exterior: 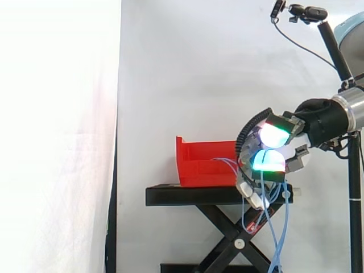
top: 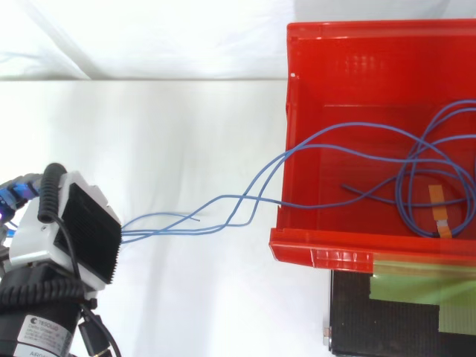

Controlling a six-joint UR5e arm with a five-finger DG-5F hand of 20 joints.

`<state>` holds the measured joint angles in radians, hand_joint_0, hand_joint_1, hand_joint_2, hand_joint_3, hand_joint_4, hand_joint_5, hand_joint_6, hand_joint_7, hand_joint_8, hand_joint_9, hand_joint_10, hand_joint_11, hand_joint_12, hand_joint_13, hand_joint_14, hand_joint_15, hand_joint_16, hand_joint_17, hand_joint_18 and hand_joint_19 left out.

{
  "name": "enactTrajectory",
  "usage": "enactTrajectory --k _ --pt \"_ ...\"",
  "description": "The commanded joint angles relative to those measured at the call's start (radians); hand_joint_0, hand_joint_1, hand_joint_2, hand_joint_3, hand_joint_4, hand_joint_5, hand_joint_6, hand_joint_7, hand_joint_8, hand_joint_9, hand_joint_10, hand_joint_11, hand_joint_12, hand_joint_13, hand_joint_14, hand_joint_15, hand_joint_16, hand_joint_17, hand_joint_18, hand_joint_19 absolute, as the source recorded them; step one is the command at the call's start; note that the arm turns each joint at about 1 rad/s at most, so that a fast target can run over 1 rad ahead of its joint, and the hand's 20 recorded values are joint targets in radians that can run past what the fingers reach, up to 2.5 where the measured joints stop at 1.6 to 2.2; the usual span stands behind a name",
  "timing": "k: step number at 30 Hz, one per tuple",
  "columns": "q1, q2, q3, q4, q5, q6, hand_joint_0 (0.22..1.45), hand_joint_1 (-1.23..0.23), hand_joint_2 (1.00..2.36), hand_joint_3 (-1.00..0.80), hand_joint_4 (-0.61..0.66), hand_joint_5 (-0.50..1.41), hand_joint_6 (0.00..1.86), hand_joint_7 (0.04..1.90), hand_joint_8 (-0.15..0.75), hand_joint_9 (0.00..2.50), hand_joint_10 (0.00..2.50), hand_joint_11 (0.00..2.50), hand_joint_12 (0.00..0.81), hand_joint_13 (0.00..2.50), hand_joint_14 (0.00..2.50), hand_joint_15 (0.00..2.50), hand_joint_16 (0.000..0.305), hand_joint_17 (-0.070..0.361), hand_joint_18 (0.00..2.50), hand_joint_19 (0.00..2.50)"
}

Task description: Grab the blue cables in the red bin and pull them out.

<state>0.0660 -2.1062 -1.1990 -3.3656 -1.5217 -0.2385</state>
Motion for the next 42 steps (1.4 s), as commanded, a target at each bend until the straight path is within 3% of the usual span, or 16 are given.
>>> enactTrajectory --k 1,42 --pt "0.000 0.000 -0.001 0.000 0.000 0.000 0.65 -0.89 1.00 -1.00 0.23 0.95 0.40 0.68 0.271 0.85 0.02 0.54 0.357 0.83 0.02 0.51 0.057 0.127 0.70 0.60" --pt "0.000 0.000 0.001 0.000 0.002 0.000 0.62 -0.96 1.00 -1.00 0.24 0.91 0.40 0.67 0.276 0.84 0.02 0.55 0.368 0.83 0.02 0.50 0.058 0.131 0.71 0.60"
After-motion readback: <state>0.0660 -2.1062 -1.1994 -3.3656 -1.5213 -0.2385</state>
